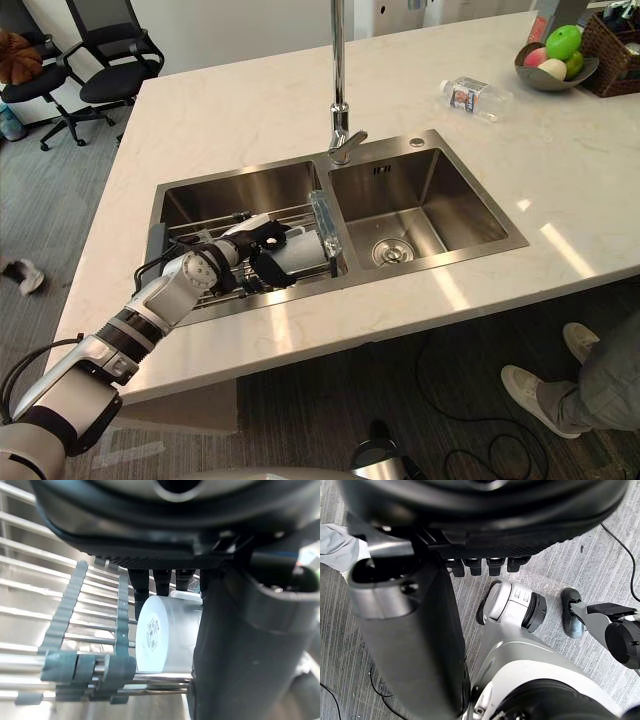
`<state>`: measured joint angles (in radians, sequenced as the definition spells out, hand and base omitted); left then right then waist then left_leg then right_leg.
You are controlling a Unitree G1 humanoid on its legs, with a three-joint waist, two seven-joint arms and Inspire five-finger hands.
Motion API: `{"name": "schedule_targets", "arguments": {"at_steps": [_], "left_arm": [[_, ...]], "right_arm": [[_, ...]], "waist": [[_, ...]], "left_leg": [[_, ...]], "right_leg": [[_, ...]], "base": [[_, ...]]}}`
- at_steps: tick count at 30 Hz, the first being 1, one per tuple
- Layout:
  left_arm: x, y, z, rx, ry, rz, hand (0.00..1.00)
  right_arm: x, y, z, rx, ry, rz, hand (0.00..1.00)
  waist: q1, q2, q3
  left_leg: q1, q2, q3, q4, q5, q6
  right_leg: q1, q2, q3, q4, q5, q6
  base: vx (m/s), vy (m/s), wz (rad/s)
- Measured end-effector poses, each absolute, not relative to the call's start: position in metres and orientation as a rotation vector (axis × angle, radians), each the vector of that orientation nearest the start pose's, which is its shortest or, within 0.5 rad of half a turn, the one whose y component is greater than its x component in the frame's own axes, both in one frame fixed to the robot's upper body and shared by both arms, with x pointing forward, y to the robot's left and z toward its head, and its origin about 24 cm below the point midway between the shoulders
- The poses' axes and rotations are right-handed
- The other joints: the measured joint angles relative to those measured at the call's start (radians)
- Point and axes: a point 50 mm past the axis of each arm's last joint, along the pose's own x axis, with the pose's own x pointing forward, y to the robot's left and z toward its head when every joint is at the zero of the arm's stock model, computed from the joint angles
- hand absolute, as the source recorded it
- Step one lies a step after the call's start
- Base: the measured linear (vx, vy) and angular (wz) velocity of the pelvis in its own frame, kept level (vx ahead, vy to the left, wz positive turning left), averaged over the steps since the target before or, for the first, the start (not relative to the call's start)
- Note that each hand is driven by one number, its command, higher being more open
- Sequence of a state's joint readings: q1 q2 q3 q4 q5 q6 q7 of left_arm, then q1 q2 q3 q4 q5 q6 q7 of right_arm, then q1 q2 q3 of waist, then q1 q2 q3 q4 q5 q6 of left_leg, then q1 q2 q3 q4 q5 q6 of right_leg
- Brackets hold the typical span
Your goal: Walk over to the sink, pick up the cup, carry it to the dishwasher, place the cup inside the dishwasher, then close the dishwasher door
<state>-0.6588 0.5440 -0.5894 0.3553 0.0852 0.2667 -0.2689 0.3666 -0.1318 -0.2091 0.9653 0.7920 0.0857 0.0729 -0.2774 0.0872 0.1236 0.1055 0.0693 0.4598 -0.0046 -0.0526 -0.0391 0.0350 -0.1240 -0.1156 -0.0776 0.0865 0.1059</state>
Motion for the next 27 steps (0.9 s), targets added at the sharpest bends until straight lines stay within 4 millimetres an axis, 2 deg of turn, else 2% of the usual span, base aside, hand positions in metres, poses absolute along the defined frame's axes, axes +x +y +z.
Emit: {"name": "schedule_targets", "arguments": {"at_steps": [6,10,14,20,27], "left_arm": [[0.34,0.139,0.076,0.575,0.272,-0.571,0.0],[0.335,0.138,0.072,0.507,0.215,-0.548,0.0],[0.326,0.137,0.065,0.337,0.207,-0.504,0.0],[0.321,0.142,0.066,0.2,0.238,-0.517,0.0],[0.318,0.139,0.082,0.013,0.221,-0.592,0.0]], "right_arm": [[-0.01,-0.225,-0.163,0.72,1.119,-0.75,1.0],[-0.008,-0.225,-0.162,0.713,1.115,-0.742,1.0],[-0.008,-0.225,-0.162,0.712,1.113,-0.741,1.0],[-0.004,-0.227,-0.161,0.692,1.105,-0.72,1.0],[-0.004,-0.231,-0.16,0.673,1.11,-0.712,1.0]], "waist": [[0.001,0.001,0.0],[0.002,0.001,0.001],[0.011,0.002,0.002],[0.013,0.001,0.012],[0.024,-0.004,0.015]], "left_leg": [[0.001,0.0,-0.016,-0.002,0.0,0.0],[0.002,-0.001,-0.025,-0.004,0.0,0.0],[0.002,-0.001,-0.036,-0.004,0.0,0.0],[0.009,-0.001,-0.046,-0.002,-0.002,-0.001],[0.016,-0.008,-0.076,-0.001,-0.005,0.002]], "right_leg": [[0.008,-0.005,-0.019,0.008,-0.011,0.002],[0.011,-0.007,-0.028,0.012,-0.016,0.004],[0.014,-0.008,-0.04,0.02,-0.023,0.003],[0.015,-0.013,-0.05,0.059,-0.048,0.001],[0.024,-0.026,-0.085,0.094,-0.076,0.004]], "base": [[0.0,-0.004,0.09],[-0.02,-0.045,0.08],[-0.02,-0.04,0.07],[-0.03,-0.04,0.05],[-0.01,-0.016,0.14]]}}
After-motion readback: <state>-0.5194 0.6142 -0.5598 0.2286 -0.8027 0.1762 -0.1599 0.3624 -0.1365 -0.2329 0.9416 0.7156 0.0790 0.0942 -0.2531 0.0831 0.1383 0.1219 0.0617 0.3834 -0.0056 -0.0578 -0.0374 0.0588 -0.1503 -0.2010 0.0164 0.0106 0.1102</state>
